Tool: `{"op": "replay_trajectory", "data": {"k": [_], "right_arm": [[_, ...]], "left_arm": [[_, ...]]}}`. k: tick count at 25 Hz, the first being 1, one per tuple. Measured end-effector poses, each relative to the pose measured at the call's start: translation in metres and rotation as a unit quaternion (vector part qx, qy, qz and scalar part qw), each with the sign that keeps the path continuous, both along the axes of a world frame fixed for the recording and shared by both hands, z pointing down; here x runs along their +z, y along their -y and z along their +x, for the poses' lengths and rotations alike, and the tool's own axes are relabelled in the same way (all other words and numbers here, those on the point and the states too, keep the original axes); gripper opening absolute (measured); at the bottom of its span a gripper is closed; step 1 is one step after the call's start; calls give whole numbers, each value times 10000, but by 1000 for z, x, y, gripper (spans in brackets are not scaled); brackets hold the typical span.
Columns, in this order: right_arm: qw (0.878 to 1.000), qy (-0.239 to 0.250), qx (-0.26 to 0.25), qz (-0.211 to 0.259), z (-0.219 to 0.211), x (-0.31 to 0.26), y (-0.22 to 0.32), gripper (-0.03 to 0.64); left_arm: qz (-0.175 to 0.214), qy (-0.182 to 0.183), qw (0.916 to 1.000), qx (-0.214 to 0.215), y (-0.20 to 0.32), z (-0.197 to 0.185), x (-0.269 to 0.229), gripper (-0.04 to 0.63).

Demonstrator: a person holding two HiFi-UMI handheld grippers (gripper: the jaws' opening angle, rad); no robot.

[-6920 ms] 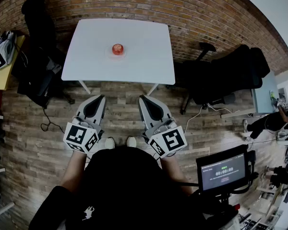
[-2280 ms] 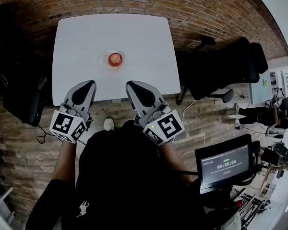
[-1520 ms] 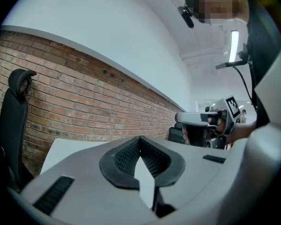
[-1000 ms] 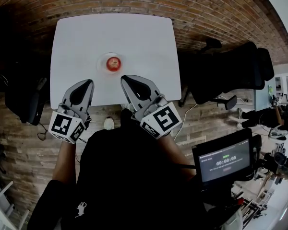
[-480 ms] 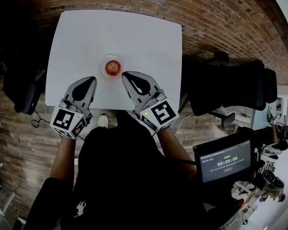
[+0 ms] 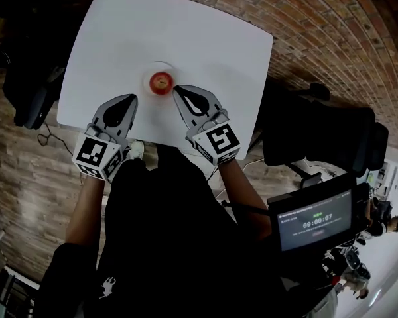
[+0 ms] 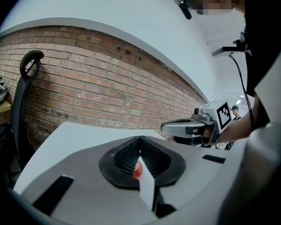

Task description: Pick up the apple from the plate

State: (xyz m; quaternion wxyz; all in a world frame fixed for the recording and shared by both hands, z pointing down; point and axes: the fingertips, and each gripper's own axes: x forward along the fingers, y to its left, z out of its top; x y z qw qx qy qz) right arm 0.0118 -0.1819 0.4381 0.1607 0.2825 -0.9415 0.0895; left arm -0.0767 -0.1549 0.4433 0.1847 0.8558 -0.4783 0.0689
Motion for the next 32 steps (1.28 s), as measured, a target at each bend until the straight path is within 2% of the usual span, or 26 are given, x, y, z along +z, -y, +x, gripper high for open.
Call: {"op": "replay_trajectory", "data": {"k": [4, 10, 16, 22, 32], "right_arm": [[9999, -18, -92, 60, -2, 23, 12, 5], [9986, -382, -352, -62, -6, 57, 22, 6], [9974, -480, -514, -174, -9, 79, 27, 11], [9947, -654, -738, -305, -16, 100, 26, 66], [9900, -975, -962, -352, -20, 131, 23, 207]], "left_arm": [[29, 65, 9998, -162, 9, 0, 11, 5], [-197, 83, 9994, -260, 14, 1, 34, 5], [-396, 159, 9987, -279, 13, 9, 56, 5], [-487, 119, 9984, -271, 12, 12, 64, 5], [-621, 147, 9972, -399, 3, 9, 74, 5]]}}
